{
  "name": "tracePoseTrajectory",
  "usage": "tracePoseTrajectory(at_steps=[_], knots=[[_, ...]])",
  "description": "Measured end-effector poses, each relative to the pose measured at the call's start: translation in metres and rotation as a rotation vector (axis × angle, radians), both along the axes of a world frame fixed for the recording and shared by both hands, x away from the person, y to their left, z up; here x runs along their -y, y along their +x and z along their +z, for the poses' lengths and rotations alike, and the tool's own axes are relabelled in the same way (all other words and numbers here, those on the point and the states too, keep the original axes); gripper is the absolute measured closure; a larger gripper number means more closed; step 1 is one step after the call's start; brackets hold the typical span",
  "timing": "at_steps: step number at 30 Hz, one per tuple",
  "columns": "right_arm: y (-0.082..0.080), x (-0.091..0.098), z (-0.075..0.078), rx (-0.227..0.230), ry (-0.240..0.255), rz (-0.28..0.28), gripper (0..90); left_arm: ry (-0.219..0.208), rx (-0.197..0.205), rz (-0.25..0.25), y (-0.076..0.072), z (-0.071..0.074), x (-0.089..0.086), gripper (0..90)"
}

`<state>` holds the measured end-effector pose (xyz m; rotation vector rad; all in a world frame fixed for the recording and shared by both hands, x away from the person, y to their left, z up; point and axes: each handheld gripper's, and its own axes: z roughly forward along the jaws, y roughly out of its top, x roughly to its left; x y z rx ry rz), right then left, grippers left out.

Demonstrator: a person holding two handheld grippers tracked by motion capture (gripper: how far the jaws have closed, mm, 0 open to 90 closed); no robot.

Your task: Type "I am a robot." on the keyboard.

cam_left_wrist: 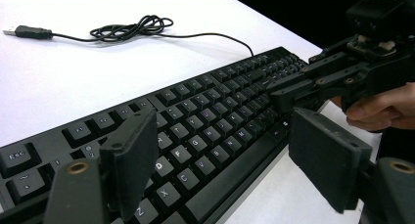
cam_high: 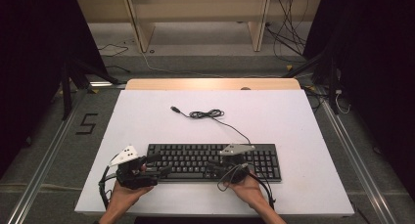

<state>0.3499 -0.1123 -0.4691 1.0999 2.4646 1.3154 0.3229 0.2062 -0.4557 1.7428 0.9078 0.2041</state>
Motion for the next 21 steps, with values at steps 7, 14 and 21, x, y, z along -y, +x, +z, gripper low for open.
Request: tracePoseTrajectory(at_steps=[7,14,21], knots=[[-0.002,0.011,0.007,0.021,0.026,-0.015,73.7,-0.002,-0.004,0.003,0.000,0.000,-0.001,26.2],[-0.005,0.021,0.014,0.038,0.049,-0.026,62.9,0.001,-0.003,0.001,0.000,0.000,-0.001,26.2],[-0.011,0.028,0.019,0.053,0.071,-0.022,52.7,0.000,-0.005,0.001,0.000,0.000,-0.001,26.2]])
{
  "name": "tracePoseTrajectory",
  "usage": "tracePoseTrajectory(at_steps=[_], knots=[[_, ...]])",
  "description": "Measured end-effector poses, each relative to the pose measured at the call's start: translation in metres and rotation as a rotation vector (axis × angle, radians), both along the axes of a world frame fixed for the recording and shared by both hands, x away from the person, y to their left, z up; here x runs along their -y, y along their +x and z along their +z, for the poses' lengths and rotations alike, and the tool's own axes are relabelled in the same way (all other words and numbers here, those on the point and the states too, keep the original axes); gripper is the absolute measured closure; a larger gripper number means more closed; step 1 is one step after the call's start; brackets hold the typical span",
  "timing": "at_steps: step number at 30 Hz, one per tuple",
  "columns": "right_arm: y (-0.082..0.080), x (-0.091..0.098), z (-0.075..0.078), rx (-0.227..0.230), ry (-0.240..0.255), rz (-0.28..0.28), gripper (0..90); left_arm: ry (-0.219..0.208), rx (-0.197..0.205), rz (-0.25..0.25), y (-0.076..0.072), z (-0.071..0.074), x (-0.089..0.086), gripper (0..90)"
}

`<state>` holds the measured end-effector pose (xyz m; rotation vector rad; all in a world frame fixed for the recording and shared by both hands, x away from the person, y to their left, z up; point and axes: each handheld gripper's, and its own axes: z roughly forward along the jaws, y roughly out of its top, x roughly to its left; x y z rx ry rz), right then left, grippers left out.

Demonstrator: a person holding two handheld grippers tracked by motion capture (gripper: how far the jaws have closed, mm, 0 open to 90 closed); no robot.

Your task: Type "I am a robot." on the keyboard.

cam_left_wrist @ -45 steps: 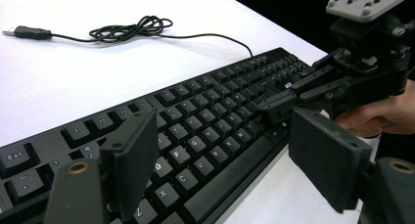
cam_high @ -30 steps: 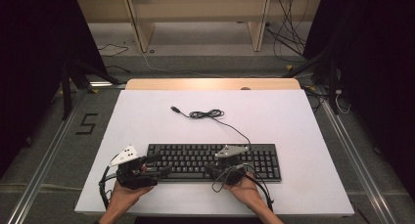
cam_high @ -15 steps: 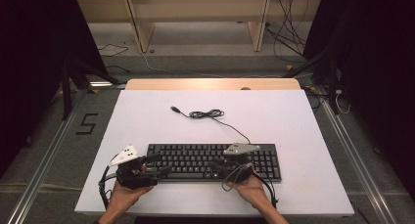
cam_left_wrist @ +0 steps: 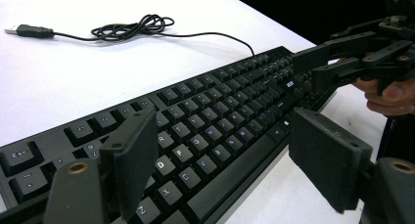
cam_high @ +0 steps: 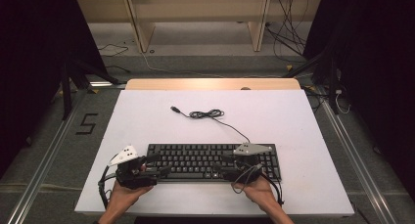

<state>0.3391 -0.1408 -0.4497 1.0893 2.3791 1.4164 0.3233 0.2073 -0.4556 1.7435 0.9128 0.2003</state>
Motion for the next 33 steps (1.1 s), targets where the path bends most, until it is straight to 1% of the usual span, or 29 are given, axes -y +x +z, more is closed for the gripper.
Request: tracePoseTrajectory(at_steps=[3,9,12,18,21,29,33], knots=[[-0.004,0.003,0.001,0.005,0.001,-0.002,47.7,0.003,-0.001,-0.003,0.000,0.000,0.000,26.1],[-0.011,0.013,0.004,0.024,0.024,-0.013,43.0,0.004,-0.002,-0.007,0.000,0.000,0.001,26.0],[-0.015,0.021,0.005,0.040,0.034,-0.021,41.8,0.003,-0.003,-0.008,0.000,0.000,0.000,26.0],[-0.024,0.038,0.007,0.063,0.052,-0.057,40.2,0.002,-0.005,-0.013,-0.001,0.000,0.002,26.0],[-0.028,0.046,0.007,0.064,0.050,-0.077,39.3,0.003,-0.005,-0.014,-0.001,0.000,0.002,25.9],[-0.037,0.058,0.005,0.073,0.053,-0.109,37.3,0.001,-0.006,-0.016,-0.003,0.001,0.002,25.8],[-0.040,0.062,0.005,0.078,0.064,-0.123,36.4,0.005,-0.004,-0.015,-0.005,0.001,0.000,25.8]])
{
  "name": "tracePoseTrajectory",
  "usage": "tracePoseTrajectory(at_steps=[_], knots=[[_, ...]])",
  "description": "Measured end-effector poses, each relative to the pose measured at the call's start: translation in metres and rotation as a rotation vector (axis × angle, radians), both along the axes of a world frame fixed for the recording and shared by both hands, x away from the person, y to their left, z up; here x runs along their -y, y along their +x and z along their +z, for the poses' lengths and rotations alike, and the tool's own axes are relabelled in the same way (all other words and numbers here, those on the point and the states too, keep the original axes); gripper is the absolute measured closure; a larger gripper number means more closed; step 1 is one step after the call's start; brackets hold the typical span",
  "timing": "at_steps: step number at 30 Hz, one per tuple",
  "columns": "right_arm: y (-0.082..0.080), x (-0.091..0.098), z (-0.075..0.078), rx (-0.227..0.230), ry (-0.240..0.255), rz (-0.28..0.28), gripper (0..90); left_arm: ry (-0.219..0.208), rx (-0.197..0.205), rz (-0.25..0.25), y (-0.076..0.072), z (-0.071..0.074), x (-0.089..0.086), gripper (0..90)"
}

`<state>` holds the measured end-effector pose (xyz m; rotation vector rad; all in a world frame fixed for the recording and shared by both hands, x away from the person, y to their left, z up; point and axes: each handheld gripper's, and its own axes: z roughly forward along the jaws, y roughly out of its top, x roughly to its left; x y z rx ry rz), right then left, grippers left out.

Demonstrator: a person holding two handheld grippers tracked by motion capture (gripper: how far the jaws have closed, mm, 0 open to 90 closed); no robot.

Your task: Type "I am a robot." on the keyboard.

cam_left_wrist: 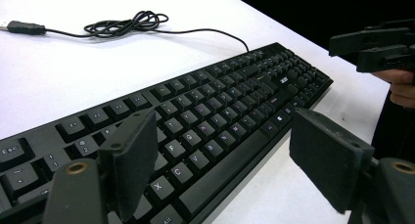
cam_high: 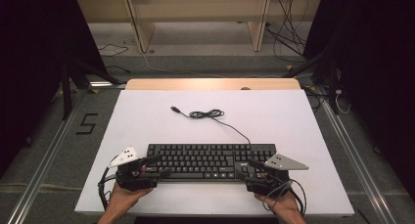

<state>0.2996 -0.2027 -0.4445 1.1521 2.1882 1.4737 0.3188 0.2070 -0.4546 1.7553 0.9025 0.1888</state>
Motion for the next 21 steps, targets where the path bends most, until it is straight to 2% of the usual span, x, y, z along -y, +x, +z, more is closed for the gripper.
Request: tracePoseTrajectory(at_steps=[21], knots=[[-0.0008,0.0023,0.0008,0.002,0.002,-0.016,34.1,0.003,0.001,0.003,0.0006,-0.0004,-0.0003,25.8]])
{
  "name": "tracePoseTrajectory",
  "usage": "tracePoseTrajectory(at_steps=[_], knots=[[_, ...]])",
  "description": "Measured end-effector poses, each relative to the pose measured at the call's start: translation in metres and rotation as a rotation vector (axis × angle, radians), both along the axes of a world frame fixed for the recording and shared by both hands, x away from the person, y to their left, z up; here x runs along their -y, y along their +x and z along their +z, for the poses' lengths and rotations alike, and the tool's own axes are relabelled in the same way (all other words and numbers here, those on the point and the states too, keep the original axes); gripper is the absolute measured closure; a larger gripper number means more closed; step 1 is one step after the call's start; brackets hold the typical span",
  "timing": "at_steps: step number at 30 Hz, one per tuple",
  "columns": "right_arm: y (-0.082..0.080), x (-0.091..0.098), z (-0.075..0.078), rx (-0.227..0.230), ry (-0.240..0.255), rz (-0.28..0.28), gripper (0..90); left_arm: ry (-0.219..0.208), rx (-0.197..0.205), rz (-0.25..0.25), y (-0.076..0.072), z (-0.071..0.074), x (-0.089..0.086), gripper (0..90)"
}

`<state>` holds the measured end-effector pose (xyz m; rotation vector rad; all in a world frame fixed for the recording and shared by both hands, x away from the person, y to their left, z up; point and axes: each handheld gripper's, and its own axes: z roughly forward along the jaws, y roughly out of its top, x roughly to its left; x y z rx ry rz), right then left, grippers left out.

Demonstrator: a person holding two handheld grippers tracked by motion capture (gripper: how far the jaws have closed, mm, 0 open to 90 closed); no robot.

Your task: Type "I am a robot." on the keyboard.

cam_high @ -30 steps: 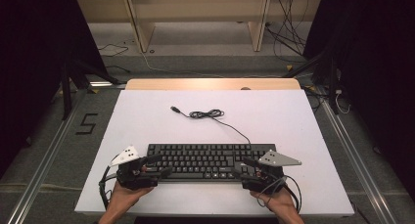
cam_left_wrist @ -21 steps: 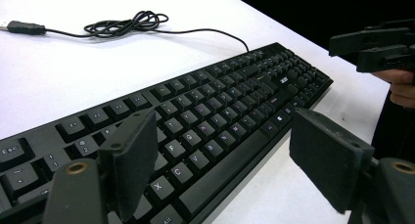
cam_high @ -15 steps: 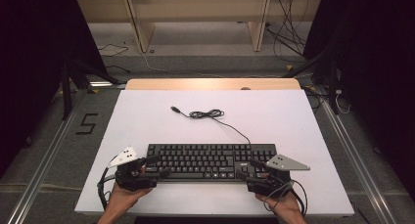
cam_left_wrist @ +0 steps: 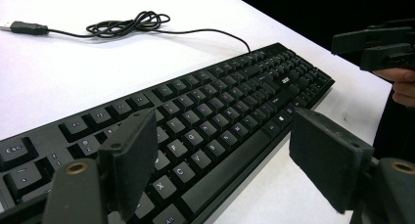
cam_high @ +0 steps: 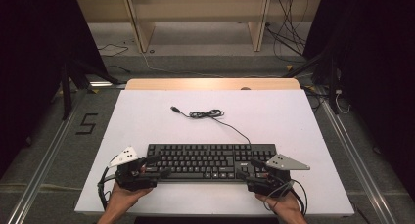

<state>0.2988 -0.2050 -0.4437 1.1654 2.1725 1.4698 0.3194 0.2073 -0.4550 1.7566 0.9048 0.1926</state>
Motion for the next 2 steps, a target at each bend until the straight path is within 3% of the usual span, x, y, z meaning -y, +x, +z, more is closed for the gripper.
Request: tracePoseTrajectory(at_steps=[2], knots=[[0.0003,-0.0001,-0.0002,0.003,-0.002,0.000,33.6,0.000,0.000,0.000,0.0000,-0.0001,0.0000,25.8]])
